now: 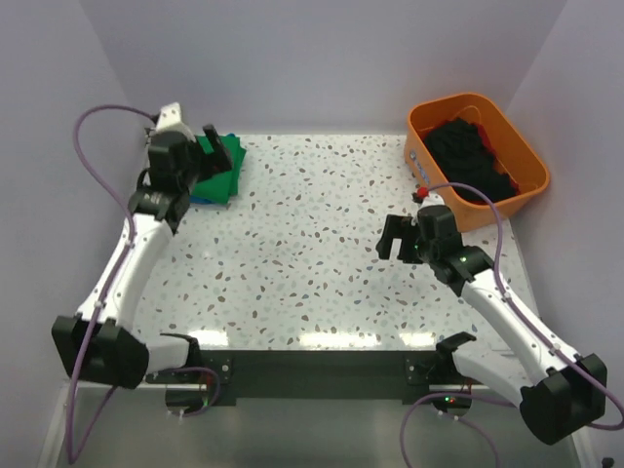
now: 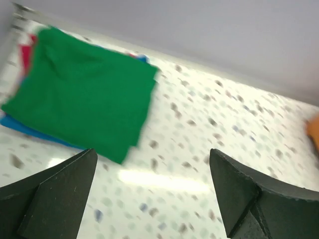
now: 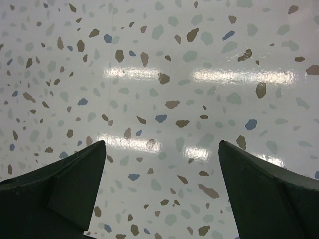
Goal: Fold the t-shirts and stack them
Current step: Neatly place the folded tshirt to the corner
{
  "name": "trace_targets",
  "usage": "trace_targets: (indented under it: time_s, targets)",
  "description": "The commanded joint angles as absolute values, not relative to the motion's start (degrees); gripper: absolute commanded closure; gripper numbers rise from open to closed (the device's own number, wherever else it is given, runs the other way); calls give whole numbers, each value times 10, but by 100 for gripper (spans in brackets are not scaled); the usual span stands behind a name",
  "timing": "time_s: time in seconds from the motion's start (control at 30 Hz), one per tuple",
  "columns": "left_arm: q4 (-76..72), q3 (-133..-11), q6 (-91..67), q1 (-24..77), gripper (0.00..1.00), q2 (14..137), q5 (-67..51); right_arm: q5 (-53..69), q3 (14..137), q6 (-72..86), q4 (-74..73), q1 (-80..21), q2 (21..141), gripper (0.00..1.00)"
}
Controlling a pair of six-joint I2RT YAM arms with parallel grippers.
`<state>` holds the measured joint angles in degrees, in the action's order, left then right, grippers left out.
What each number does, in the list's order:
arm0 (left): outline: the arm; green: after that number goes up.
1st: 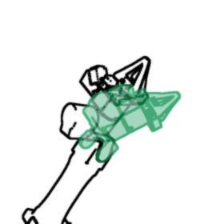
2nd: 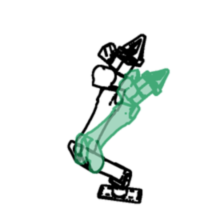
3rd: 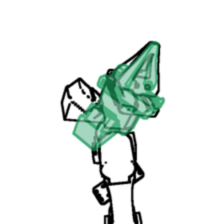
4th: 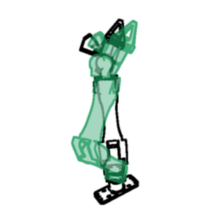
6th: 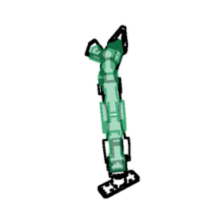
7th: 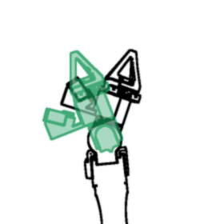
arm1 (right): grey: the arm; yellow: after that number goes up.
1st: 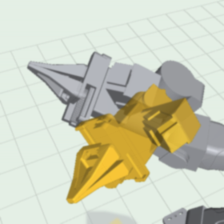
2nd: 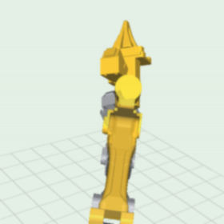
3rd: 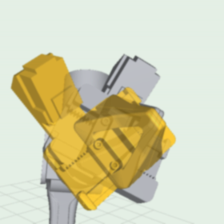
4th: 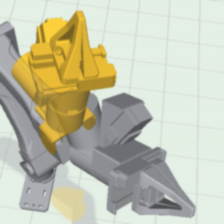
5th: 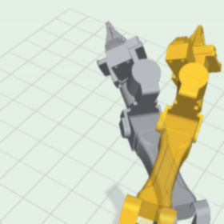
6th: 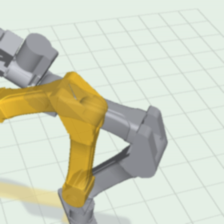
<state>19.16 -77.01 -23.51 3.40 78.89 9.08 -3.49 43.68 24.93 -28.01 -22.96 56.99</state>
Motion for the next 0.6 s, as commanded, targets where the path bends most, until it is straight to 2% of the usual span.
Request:
trace_targets:
  time_s: [0.0, 0.13, 0.3, 0.57]
  targets:
    - [178, -598, -318, 104, 0, 707, 94, -38, 437, 271, -283, -229, 533, 1]
    - [113, -469, -339, 201, 0, 629, 63, -39, 420, 279, -270, -229, 505, 1]
    - [195, -428, -387, 284, 0, 588, 150, -54, 390, 294, -256, -229, 473, 1]
    - [250, -409, -396, 285, 0, 542, 240, -52, 355, 318, -232, -229, 440, 1]
